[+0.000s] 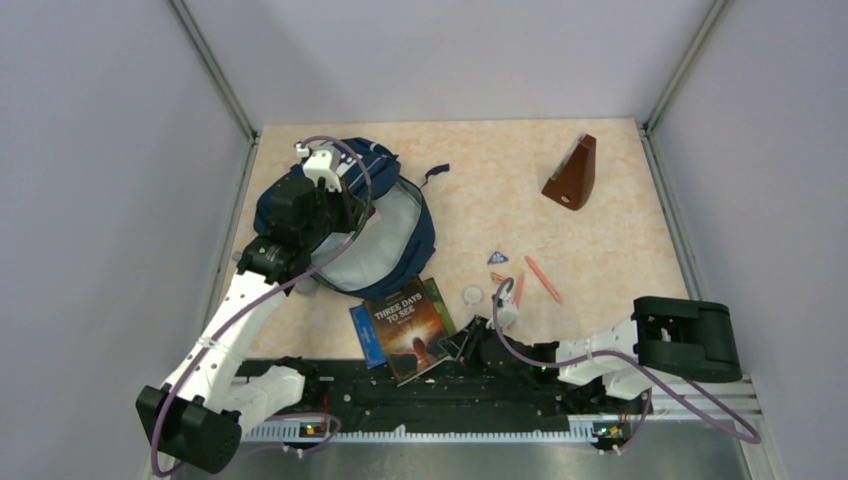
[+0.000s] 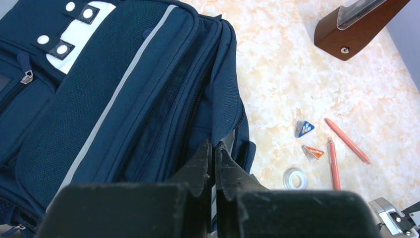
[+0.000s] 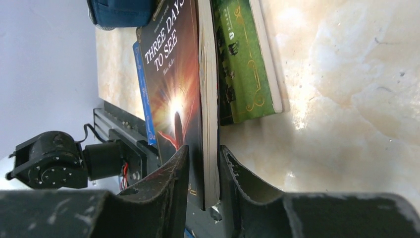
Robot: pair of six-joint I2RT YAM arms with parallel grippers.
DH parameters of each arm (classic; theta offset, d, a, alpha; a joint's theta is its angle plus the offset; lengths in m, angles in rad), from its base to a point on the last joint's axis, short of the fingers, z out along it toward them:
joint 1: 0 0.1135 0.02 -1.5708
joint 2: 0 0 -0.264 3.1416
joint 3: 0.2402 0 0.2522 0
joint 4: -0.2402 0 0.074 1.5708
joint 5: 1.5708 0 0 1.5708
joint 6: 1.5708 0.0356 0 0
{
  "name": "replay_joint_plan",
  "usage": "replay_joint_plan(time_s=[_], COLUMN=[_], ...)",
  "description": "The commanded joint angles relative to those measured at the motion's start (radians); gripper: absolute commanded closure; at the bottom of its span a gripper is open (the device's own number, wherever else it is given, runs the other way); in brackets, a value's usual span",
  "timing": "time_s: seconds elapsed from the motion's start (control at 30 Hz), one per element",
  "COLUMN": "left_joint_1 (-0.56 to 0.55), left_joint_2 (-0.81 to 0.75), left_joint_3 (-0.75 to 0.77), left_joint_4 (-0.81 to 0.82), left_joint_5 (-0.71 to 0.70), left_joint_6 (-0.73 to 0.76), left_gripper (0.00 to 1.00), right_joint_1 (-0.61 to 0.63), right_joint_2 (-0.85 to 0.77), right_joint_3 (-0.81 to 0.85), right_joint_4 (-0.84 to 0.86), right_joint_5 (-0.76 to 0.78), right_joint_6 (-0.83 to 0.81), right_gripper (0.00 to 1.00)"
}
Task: Pack the student bag
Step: Pick up the book from the center of the board.
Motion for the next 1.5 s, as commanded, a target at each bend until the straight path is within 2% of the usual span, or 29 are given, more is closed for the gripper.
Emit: replay_joint_plan(time_s=[0.0,0.13,0.3,0.4,0.53,0.87,1.1,1.27,1.33,1.47], left_joint_1=[-0.003,-0.003,-0.002,-0.002,-0.002,-0.002,-0.002,-0.002,-0.001,-0.002], left_joint_2=[-0.024,-0.025,-0.025,-0.026,-0.039,-0.075,-0.071,-0.071,-0.070,-0.068], left_joint_3=[0.011,0.011,0.011,0.012,0.016,0.015,0.015,0.017,0.017,0.017], left_joint_4=[0.124,0.123,0.123,0.123,0.117,0.112,0.109,0.108,0.107,0.105], left_joint_5=[0.023,0.018,0.015,0.014,-0.001,-0.064,-0.087,-0.091,-0.092,-0.091], left_joint_6=[-0.012,-0.011,-0.009,-0.008,0.002,0.035,0.049,0.054,0.054,0.054], left_gripper=[1.00,1.00,1.00,1.00,1.00,1.00,1.00,1.00,1.00,1.00], right_joint_1=[0.004,0.004,-0.001,-0.001,-0.001,-0.003,-0.004,-0.006,-0.005,-0.011], right_joint_2=[-0.045,-0.063,-0.077,-0.115,-0.202,-0.494,-0.568,-0.553,-0.540,-0.499], right_joint_3=[0.044,0.063,0.063,0.099,0.172,0.314,0.367,0.383,0.374,0.332], right_joint_4=[0.059,0.059,0.091,0.038,-0.149,-0.349,-0.312,-0.226,-0.179,0.028], right_joint_5=[0.086,0.087,0.059,0.060,0.144,0.319,0.308,0.287,0.279,0.222], right_joint_6=[-0.109,-0.187,-0.238,-0.318,-0.407,-0.757,-0.844,-0.903,-0.911,-0.929], right_gripper=[0.74,0.78,1.00,1.00,1.00,1.00,1.00,1.00,1.00,1.00])
